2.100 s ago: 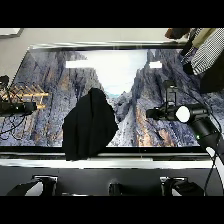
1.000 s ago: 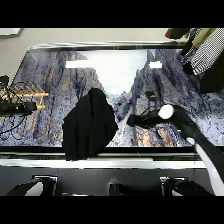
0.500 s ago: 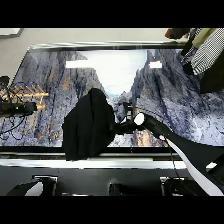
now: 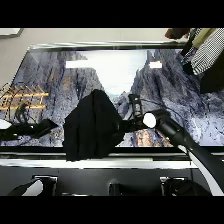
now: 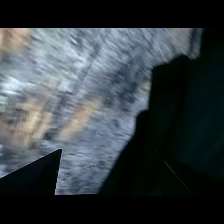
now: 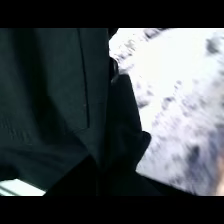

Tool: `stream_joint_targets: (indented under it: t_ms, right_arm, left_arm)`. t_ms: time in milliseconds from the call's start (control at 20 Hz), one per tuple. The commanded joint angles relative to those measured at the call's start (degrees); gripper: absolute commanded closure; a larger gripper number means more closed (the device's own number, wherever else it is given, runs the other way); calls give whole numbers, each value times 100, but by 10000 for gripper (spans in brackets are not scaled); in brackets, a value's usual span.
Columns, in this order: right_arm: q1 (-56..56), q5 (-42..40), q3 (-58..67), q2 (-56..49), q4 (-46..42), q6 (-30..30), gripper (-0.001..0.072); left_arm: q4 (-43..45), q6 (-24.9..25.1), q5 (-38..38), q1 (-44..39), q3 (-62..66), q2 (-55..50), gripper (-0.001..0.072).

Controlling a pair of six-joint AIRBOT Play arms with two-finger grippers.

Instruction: Fold the clothes and pants, and hang the long-sleeved shirts on hangers.

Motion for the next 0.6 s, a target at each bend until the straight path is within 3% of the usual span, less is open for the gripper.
stream_joint_targets:
  t_ms: [0,200,250,450,500,550]
  right_arm:
    - [7,531,11,507,-487,431,681]
    - [11,612,11,621,-531,610,681]
    - [11,601,11,621,-535,632,681]
    - [11,350,11,621,-586,955,681]
    - [11,260,11,621,-573,1049,681]
    - [11,146,11,621,-555,1060,681]
  left_arm:
    - [-1537,1082,94,-52,-702,-273,65]
    - [-1961,1325,306,-693,-723,-544,66]
    - [-2031,1322,444,-844,-723,-586,94]
    - [-2450,1325,953,-1353,-715,-737,489]
    - [-2645,1327,1038,-1427,-710,-739,684]
    - [-2765,1342,1036,-1445,-669,-739,690]
